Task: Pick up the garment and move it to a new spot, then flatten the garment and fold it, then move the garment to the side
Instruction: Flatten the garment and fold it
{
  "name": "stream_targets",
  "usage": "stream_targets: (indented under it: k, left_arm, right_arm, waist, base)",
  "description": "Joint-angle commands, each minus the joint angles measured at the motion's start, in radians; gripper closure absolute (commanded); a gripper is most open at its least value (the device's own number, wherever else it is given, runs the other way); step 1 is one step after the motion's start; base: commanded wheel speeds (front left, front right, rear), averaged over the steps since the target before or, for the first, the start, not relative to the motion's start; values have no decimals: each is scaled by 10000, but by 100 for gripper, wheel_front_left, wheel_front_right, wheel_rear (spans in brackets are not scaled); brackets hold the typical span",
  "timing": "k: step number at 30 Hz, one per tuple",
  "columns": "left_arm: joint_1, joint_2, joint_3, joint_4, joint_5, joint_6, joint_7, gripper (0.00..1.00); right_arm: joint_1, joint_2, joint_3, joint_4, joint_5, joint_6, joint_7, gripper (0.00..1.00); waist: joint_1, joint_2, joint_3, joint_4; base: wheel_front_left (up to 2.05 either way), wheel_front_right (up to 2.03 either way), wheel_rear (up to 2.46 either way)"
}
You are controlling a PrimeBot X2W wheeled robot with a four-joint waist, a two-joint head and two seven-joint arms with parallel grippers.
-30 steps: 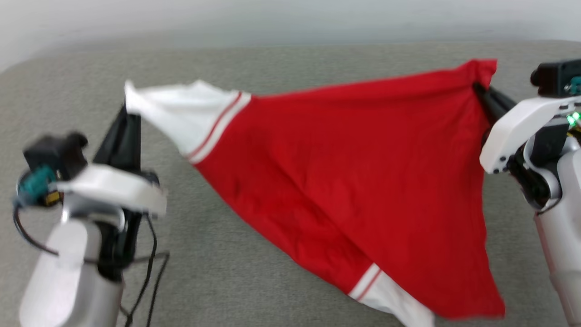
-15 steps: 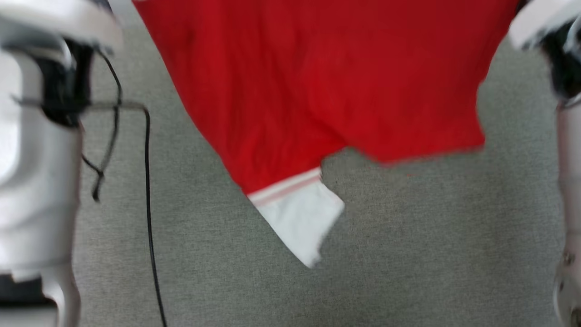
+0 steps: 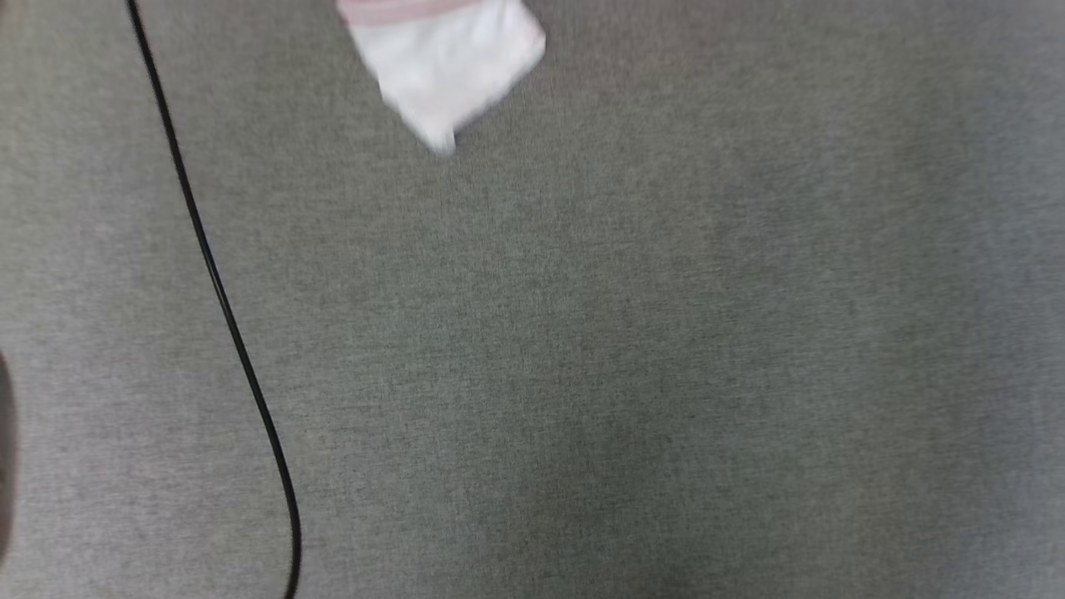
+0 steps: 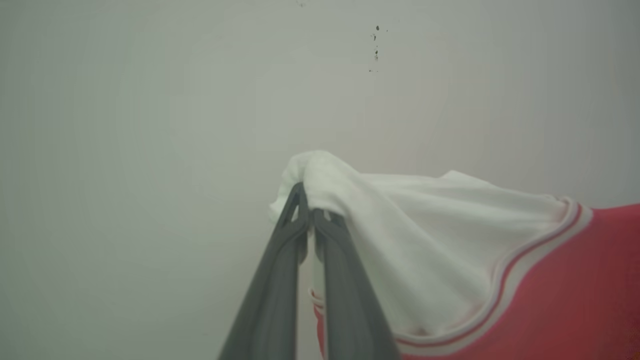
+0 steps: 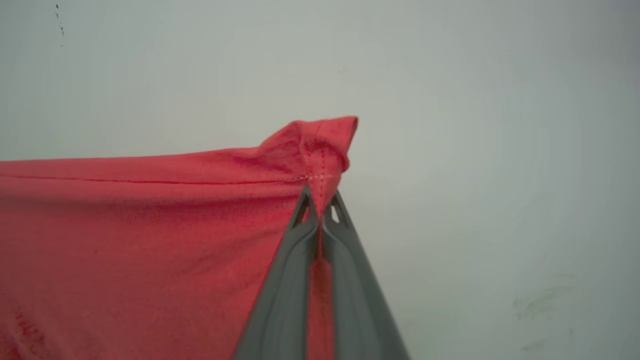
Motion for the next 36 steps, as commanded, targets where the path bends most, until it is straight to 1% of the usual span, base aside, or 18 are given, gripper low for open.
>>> stream_targets:
  k: [1,6,10,14,15,19,22,27,32,36]
  left_arm:
    - [-370,102,34,49,46,30,-9,100]
    - [-1279,148,-153,452,194,-2,98,100]
    - [-1625,185,-217,838,208,-73,47,100]
    - [-1702,236,-276,1284,179,-158,-65,100]
    - [-1643,246,-273,1648,83,-249,-191,100]
    - [-1338,207,-191,2188,-142,-383,-425,100]
    - [-920,160,-157,2624,-344,-532,-742,100]
    - [214,-66,-172,3255,-686,-745,-1440,100]
    - [1937,-321,-238,3616,-1078,-893,-1913,100]
    - [3669,-442,-199,3539,-1445,-934,-2103,100]
  right_arm:
    - [-347,-113,-78,62,-55,-18,-29,100]
    - [-1167,-159,-127,406,-166,-18,-224,100]
    - [-1500,-88,-93,838,-156,-18,-350,100]
    - [-1619,-10,31,1293,-91,-18,-496,100]
    - [-1634,27,150,1663,-15,-18,-645,100]
    - [-1359,28,362,2161,169,-18,-878,100]
    - [-877,10,613,2574,333,-18,-1076,100]
    - [253,-188,1169,3092,676,-19,-1375,100]
    - [1854,-478,1794,3397,992,-19,-1668,100]
    - [3207,-652,2317,3492,1276,-21,-1801,100]
  waist:
    - [-1,0,390,21]
    - [-1,0,1064,83]
    - [-1,0,1492,112]
    - [-1,0,1808,127]
    - [-1,0,1992,121]
    - [-1,0,2074,140]
    - [-1,0,1907,197]
    - [-1,0,1309,423]
    - [-1,0,298,700]
    - [-1,0,-587,845]
  base:
    - [0,0,0]
    - [0,0,0]
    - [0,0,0]
    - [0,0,0]
    - [0,0,0]
    - [0,0,0]
    - [0,0,0]
    - [0,0,0]
    - [0,0,0]
    - [0,0,0]
